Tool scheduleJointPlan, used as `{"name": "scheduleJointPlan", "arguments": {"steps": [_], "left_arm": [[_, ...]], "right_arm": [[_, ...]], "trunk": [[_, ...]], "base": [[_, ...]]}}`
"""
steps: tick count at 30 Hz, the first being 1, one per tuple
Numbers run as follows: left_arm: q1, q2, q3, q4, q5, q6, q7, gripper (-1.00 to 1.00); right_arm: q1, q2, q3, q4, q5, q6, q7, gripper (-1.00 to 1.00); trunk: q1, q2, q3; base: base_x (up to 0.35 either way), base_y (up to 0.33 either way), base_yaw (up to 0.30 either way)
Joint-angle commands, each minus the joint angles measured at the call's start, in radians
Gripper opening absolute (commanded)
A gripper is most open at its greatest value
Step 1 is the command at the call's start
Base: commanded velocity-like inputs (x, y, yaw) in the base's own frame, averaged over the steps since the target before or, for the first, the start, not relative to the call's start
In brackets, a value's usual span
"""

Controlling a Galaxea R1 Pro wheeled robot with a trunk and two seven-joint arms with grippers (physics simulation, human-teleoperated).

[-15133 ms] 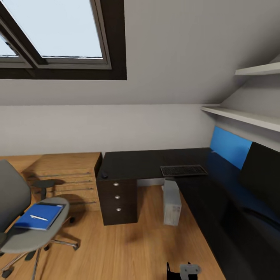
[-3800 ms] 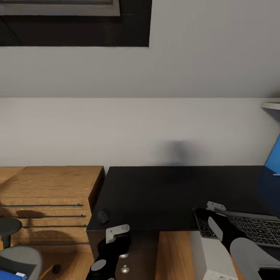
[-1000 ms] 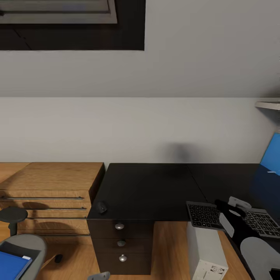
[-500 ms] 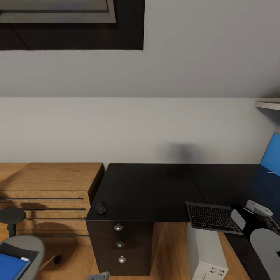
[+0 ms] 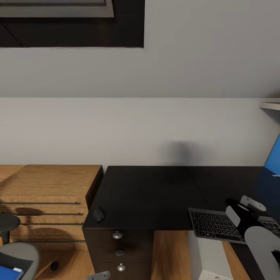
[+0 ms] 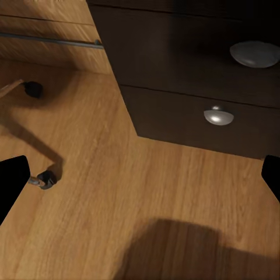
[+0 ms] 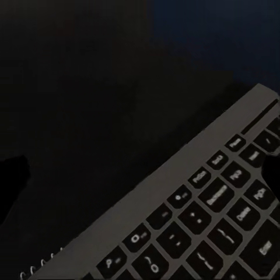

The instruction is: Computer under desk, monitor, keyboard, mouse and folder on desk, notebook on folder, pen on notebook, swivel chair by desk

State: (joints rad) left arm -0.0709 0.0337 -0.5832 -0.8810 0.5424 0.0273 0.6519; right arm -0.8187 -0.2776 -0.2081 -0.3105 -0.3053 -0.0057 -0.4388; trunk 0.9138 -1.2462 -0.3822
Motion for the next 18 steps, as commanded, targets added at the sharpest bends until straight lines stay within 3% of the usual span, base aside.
{"name": "scheduleJointPlan", "arguments": {"steps": [1, 5, 11, 18], "left_arm": [[-0.001, 0.001, -0.004, -0.003, 0.005, 0.003, 0.009, 1.00], [-0.001, 0.002, -0.004, -0.004, 0.005, 0.002, 0.009, 1.00], [-0.001, 0.000, -0.008, -0.005, 0.003, 0.002, 0.009, 1.00], [-0.001, 0.000, -0.009, -0.006, 0.002, 0.002, 0.009, 1.00]], "right_arm": [[0.000, -0.001, 0.002, 0.000, -0.011, 0.002, -0.003, 1.00], [0.000, -0.008, -0.009, 0.002, -0.018, 0.026, 0.000, 1.00], [0.000, -0.041, -0.066, 0.003, -0.093, 0.079, 0.043, 1.00], [0.000, -0.066, -0.078, 0.004, -0.117, 0.088, 0.071, 1.00]], "trunk": [[0.000, -0.001, -0.001], [0.000, -0.001, -0.001], [0.023, -0.043, -0.020], [0.050, -0.092, -0.042]], "base": [[0.004, 0.000, 0.000], [0.002, 0.000, 0.000], [0.000, 0.000, 0.000], [0.000, 0.000, 0.000]]}}
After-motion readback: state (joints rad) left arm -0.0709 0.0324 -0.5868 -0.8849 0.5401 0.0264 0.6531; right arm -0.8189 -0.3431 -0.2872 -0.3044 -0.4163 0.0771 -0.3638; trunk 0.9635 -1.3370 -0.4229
